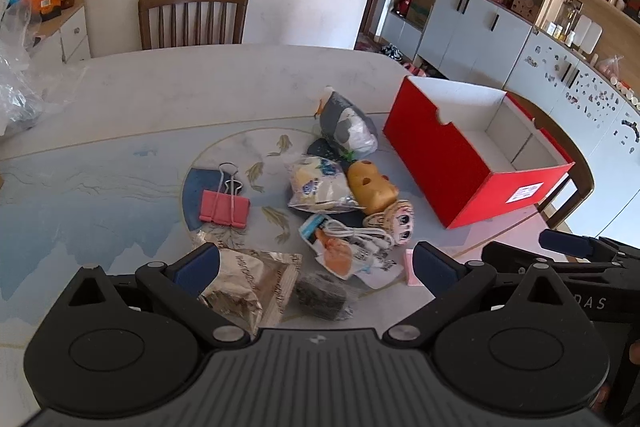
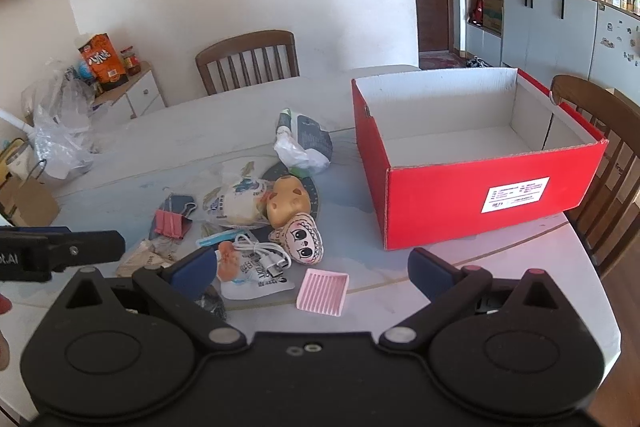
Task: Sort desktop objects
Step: 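Move the left tool to the silver foil bag while the right tool approaches the pink tray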
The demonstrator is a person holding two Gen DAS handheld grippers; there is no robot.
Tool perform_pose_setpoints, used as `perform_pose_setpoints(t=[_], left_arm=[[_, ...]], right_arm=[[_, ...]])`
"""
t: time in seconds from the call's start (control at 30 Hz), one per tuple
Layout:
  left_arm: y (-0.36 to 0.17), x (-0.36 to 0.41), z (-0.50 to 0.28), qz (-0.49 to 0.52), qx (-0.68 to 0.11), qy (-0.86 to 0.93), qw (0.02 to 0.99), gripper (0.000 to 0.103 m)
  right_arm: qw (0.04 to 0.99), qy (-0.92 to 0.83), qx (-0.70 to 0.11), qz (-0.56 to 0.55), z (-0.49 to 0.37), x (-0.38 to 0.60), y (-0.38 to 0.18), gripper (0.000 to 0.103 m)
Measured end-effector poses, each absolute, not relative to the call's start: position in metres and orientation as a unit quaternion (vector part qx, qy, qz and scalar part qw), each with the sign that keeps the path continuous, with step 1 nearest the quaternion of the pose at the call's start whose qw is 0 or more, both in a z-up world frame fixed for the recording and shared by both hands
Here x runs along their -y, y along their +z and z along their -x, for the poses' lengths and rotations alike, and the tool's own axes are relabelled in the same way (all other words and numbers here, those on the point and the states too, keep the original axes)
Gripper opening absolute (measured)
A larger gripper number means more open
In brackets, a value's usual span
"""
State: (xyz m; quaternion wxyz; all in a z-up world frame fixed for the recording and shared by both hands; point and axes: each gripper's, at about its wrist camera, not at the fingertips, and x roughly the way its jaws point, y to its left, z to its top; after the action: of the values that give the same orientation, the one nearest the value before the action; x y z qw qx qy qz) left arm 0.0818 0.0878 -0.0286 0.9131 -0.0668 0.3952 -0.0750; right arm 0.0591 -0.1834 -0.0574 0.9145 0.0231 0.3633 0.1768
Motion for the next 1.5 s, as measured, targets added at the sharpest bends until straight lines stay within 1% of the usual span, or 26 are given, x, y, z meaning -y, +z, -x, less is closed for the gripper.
perform_pose_setpoints(t=[0.17,0.5,0.7,0.97,1.07,1.2,1.23,1.37,1.4,1.43,1.5], left_arm=[[-0.042,-0.097,-0.095,0.036,-0.392,-0.071,0.916,0.103],[-0.084,-0.120,-0.120,0.013,-0.427,-0.064,0.902,0.103],[-0.105,-0.120,-0.128,-0.013,-0.446,-0.075,0.892,0.103],[-0.120,-0.122,-0.135,-0.028,-0.457,-0.087,0.885,0.103],[-0.123,-0.123,-0.136,-0.028,-0.461,-0.092,0.882,0.103],[-0.125,-0.125,-0.137,-0.023,-0.461,-0.096,0.882,0.103],[-0.126,-0.126,-0.137,-0.022,-0.461,-0.097,0.882,0.102],[-0.127,-0.129,-0.139,-0.014,-0.463,-0.105,0.880,0.095],[-0.127,-0.130,-0.139,-0.011,-0.462,-0.104,0.881,0.095],[-0.127,-0.131,-0.139,-0.008,-0.461,-0.103,0.881,0.095],[-0.126,-0.134,-0.140,-0.001,-0.460,-0.103,0.882,0.095]], right_arm=[[0.914,0.165,-0.371,-0.017,-0.067,0.175,-0.069,0.102],[0.902,0.142,-0.408,-0.014,-0.086,0.164,-0.102,0.100],[0.891,0.131,-0.435,-0.009,-0.096,0.157,-0.120,0.099],[0.886,0.124,-0.447,0.009,-0.105,0.148,-0.133,0.098],[0.882,0.122,-0.455,0.019,-0.108,0.144,-0.140,0.096],[0.879,0.120,-0.461,0.020,-0.110,0.143,-0.145,0.096],[0.879,0.119,-0.462,0.021,-0.110,0.142,-0.146,0.095],[0.877,0.116,-0.466,0.015,-0.114,0.142,-0.148,0.094],[0.878,0.115,-0.465,0.012,-0.114,0.142,-0.147,0.093],[0.879,0.112,-0.464,0.010,-0.115,0.143,-0.147,0.088],[0.879,0.102,-0.466,0.005,-0.117,0.145,-0.146,0.086]])
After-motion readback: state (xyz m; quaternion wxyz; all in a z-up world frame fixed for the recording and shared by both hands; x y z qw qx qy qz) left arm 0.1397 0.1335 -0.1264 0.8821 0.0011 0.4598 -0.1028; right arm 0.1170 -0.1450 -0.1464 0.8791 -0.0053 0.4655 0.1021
